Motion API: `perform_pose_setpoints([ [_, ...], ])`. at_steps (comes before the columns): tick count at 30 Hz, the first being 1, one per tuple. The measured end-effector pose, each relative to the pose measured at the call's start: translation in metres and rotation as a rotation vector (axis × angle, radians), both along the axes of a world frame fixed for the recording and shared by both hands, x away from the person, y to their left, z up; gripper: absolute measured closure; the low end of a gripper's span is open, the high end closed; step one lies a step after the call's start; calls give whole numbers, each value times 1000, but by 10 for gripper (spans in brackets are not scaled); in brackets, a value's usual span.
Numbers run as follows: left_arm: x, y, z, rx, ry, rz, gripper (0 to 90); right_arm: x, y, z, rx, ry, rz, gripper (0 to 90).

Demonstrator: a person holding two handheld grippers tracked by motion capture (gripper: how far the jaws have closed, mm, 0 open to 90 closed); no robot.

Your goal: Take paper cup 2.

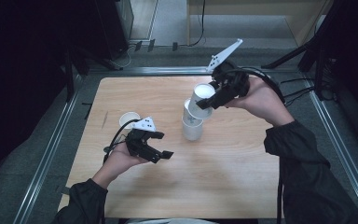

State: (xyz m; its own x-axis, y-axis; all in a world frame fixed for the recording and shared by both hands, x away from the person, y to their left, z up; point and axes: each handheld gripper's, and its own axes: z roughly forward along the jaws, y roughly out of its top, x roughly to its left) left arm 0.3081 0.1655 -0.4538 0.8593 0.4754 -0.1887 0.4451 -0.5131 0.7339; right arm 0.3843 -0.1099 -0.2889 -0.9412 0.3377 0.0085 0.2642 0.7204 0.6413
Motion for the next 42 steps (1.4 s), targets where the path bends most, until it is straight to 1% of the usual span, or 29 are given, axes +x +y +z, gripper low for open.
perform_pose_setpoints([
  [4, 3, -4, 0, 1, 7, -14, 141, -11, -12, -8, 16, 14, -5, 336],
  [8, 6, -10, -1, 7, 15, -28, 140, -20, -21, -20, 21, 31, -11, 336],
  [10, 6, -11, -1, 14, 12, -33, 140, -24, -25, -27, 21, 36, -17, 336],
  [12, 6, -13, -1, 13, 9, -36, 140, -27, -27, -33, 23, 41, -16, 335],
  [15, 6, -14, -1, 13, 4, -40, 141, -33, -30, -44, 27, 42, 2, 335],
  [17, 6, -14, -1, 13, 1, -41, 140, -36, -31, -51, 19, 43, 6, 336],
  [22, 5, -14, -2, 6, -5, -43, 141, -41, -32, -68, 34, 51, 12, 336],
  [23, 6, -14, -2, 4, -7, -44, 141, -42, -32, -72, 33, 46, 15, 336],
  [25, 7, -13, -4, -6, 2, -39, 141, -44, -32, -79, 35, 38, 19, 336],
  [29, 6, -13, -5, -11, -5, -34, 141, -49, -32, -92, 43, 42, 22, 336],
  [32, 5, -15, -5, -12, 2, -43, 141, -51, -32, -102, 56, 53, 16, 337],
  [33, 5, -16, -6, -12, 11, -55, 140, -53, -31, -106, 71, 55, 10, 338],
  [34, 5, -16, -6, -12, 11, -55, 126, -53, -31, -106, 71, 55, 10, 338],
  [35, 5, -17, -6, -3, 10, -57, 125, -55, -27, -118, 104, 81, 1, 339],
  [36, 5, -17, -6, -3, 10, -57, 125, -55, -27, -118, 104, 81, 1, 339],
  [37, 5, -17, -7, -3, 11, -59, 125, -56, -26, -122, 102, 82, 2, 339],
  [38, 5, -16, -7, -11, 13, -57, 125, -59, -21, -132, 95, 88, 8, 339],
  [42, 5, -16, -9, -18, 6, -65, 126, -60, -18, -144, 108, 96, 8, 339],
])
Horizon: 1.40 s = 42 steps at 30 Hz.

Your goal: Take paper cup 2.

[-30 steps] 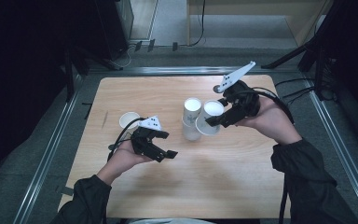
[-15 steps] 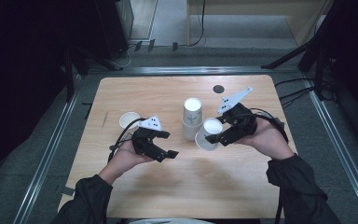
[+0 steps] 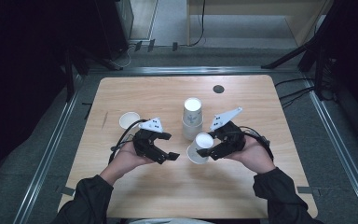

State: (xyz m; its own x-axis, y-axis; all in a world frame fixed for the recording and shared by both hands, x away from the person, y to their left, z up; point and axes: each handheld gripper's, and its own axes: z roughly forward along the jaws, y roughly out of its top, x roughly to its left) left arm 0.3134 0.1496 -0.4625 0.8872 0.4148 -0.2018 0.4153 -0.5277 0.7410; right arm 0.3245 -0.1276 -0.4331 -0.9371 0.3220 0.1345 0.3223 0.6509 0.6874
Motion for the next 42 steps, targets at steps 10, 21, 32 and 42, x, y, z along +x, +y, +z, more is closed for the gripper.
perform_pose_setpoints([
  [10, -3, -14, -6, 2, 1, -43, 126, -2, 3, -17, 23, 17, -8, 340],
  [21, -8, -22, -10, -50, 7, -75, 130, -10, 13, -1, 92, 14, 26, 340],
  [32, -11, -27, -12, -77, -3, -104, 136, -11, 23, 8, 112, 47, 46, 342],
  [42, -13, -27, -11, -82, -24, -131, 218, -7, 24, 7, 157, 94, 55, 347],
])
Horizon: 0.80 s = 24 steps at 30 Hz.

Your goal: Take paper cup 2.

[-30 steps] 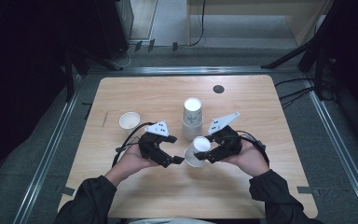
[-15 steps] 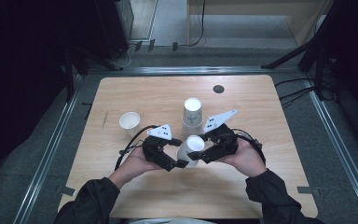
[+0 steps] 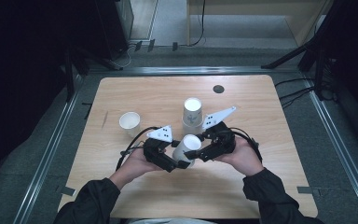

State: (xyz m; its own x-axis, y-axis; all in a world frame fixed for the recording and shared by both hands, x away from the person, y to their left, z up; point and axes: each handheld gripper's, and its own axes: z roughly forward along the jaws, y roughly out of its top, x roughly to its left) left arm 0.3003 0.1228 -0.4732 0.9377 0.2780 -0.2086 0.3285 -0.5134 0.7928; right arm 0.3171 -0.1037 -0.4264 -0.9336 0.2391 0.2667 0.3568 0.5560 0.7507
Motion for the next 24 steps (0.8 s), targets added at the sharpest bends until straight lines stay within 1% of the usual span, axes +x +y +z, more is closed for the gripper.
perform_pose_setpoints([
  [5, 0, -1, 0, 9, 5, -8, 235, 1, 0, -1, 0, 8, 3, 348],
  [9, -2, -1, 2, 33, -14, -12, 248, 0, 0, -2, -2, 4, 11, 345],
  [12, -2, -1, 3, 26, -14, -7, 252, -1, 0, -1, 2, -15, 15, 338],
  [15, -1, 1, 4, 23, -12, -2, 255, -1, -1, -1, 15, -21, 13, 323],
  [16, -1, 1, 4, 23, -13, -1, 256, -1, -2, 0, 15, -22, 12, 297],
  [18, -1, 2, 5, 18, -15, 3, 256, 0, -3, 0, 28, -36, 17, 218],
  [21, -1, 6, 8, 5, -18, 14, 258, 1, -6, 2, 61, -28, 14, 209],
  [23, 0, 10, 10, -2, -21, 25, 259, 2, -9, 2, 61, -19, 3, 209],
  [24, 1, 13, 12, -6, -17, 27, 260, 3, -10, 2, 58, -26, 1, 209],
])
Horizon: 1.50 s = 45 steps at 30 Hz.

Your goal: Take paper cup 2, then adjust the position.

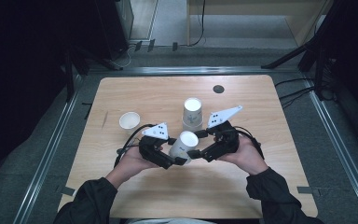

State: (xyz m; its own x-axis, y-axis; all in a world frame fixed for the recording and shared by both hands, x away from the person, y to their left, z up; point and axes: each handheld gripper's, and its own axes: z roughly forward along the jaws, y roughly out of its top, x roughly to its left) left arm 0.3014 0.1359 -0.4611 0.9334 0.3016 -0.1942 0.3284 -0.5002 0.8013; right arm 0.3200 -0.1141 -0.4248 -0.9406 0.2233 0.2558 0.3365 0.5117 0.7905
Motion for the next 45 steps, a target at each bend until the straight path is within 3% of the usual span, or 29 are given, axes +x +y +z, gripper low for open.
perform_pose_setpoints([
  [5, -1, 11, 8, 10, -15, 14, 262, -2, -5, -7, -30, -8, 24, 219],
  [11, -5, 21, 17, 96, -48, 12, 265, -11, -1, -18, -91, -71, 61, 235],
  [13, -6, 22, 20, 142, -55, 12, 265, -14, 1, -20, -113, -105, 56, 230],
  [17, -3, 23, 20, 159, -31, -1, 265, -18, 3, -26, -117, -91, 73, 231],
  [26, -2, 17, 12, 309, -35, -58, 265, -10, 3, -35, -108, -71, 56, 245],
  [45, 1, -5, -1, 409, 5, -123, 264, -7, 10, -38, -81, -86, 81, 223],
])
